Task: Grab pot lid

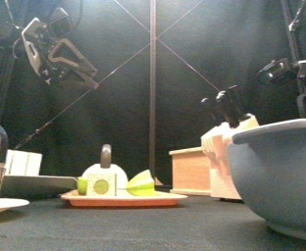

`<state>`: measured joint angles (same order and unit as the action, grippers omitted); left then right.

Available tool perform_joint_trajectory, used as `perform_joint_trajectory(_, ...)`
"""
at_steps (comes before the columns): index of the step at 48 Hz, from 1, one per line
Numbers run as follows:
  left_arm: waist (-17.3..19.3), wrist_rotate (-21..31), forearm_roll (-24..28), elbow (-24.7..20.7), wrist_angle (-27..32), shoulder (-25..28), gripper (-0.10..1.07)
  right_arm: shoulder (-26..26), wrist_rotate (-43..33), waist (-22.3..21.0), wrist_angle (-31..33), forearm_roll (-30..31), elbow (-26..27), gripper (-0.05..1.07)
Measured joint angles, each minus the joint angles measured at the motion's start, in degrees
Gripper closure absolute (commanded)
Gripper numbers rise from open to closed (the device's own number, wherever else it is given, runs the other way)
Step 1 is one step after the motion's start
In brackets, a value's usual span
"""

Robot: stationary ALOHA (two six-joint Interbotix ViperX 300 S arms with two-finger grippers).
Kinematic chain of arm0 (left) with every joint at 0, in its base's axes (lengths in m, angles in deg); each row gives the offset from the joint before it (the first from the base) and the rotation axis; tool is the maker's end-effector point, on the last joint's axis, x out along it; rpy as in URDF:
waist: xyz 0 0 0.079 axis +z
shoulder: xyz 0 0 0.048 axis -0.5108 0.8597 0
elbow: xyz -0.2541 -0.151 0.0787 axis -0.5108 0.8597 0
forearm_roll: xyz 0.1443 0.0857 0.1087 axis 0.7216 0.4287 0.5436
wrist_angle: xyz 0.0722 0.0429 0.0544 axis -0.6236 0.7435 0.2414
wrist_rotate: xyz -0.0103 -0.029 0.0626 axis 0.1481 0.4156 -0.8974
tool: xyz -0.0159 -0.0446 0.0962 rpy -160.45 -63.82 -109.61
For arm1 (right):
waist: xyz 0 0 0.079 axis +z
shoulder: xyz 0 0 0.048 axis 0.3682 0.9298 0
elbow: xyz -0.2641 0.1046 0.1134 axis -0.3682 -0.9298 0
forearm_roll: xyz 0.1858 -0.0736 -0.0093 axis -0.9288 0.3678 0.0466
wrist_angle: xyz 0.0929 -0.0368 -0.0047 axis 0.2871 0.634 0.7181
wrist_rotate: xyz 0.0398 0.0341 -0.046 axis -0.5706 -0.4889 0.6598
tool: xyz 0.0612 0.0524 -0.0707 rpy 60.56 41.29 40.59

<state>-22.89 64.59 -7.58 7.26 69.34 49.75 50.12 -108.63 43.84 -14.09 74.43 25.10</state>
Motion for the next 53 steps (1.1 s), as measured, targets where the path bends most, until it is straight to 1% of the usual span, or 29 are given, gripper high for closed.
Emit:
perform_joint_trajectory(5, 0.26, 0.0, 0.0, 0.0, 0.0, 0.0, 0.13, 0.35, 0.0, 0.18, 0.0, 0.0, 0.0, 0.3)
perform_joint_trajectory(12, 0.44, 0.0, 0.0, 0.09, 0.09, 0.09, 0.13, 0.7, -0.09, 0.26, 0.0, 0.0, 0.09, 0.38)
perform_joint_trajectory(19, 0.35, 0.0, 0.0, 0.09, 0.0, 0.09, 0.13, 0.53, -0.09, 0.26, 0.0, 0.26, 0.18, 0.43)
perform_joint_trajectory(24, 0.44, 0.0, 0.0, 0.09, 0.0, 0.09, 0.13, -0.09, 0.0, 0.35, 0.53, 0.26, 0.62, 0.43)
perform_joint_trajectory(32, 0.44, 0.0, 0.0, 0.09, 0.0, 0.0, 0.13, -3.25, -0.09, 0.44, 1.93, 0.53, 1.58, 0.43)
perform_joint_trajectory(42, 0.44, 0.0, 0.0, 0.0, 0.0, 0.0, 0.13, -6.68, 0.0, 0.7, 2.02, 3.52, 1.32, 0.43)
perform_joint_trajectory(53, 0.44, 0.0, 0.0, 0.09, 0.0, 0.0, 0.13, -7.21, 0.0, 0.7, 1.23, 3.6, 0.88, 0.43)
